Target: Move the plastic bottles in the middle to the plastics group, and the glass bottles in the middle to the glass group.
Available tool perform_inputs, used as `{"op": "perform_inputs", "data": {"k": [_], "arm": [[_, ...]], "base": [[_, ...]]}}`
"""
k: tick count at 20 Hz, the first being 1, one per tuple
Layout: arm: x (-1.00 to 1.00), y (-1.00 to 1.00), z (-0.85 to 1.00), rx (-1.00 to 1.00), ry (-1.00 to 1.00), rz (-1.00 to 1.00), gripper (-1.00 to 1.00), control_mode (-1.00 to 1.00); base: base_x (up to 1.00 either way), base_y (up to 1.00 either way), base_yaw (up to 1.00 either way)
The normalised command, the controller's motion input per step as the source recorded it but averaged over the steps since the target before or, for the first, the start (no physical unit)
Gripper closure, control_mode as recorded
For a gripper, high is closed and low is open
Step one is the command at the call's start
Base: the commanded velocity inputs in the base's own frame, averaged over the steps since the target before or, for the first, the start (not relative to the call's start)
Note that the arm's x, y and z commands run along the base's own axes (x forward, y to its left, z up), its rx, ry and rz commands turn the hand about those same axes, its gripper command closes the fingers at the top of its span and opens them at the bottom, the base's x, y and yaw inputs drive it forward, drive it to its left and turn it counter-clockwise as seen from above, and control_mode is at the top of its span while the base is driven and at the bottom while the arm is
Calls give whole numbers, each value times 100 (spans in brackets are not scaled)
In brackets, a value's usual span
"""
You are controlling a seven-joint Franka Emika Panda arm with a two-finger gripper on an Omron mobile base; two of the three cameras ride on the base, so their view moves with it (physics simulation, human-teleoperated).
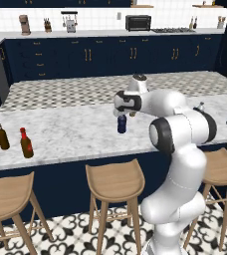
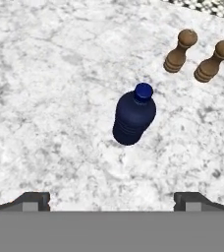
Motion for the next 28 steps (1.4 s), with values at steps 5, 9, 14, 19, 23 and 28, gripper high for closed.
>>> {"op": "perform_inputs", "data": {"k": [5,9,14,19,23,28], "arm": [[58,3,-8,7,0,-6,-100,-100],[56,0,-1,9,0,-14,-100,-100],[9,0,-16,2,-1,-12,-100,-100],[-6,0,-5,0,0,-14,-100,-100],[9,2,-13,0,0,-9,-100,-100],[26,1,-25,0,0,-3,-100,-100]], "base": [[0,0,0],[0,0,0],[0,0,0],[0,0,0],[0,0,0],[0,0,0]]}}
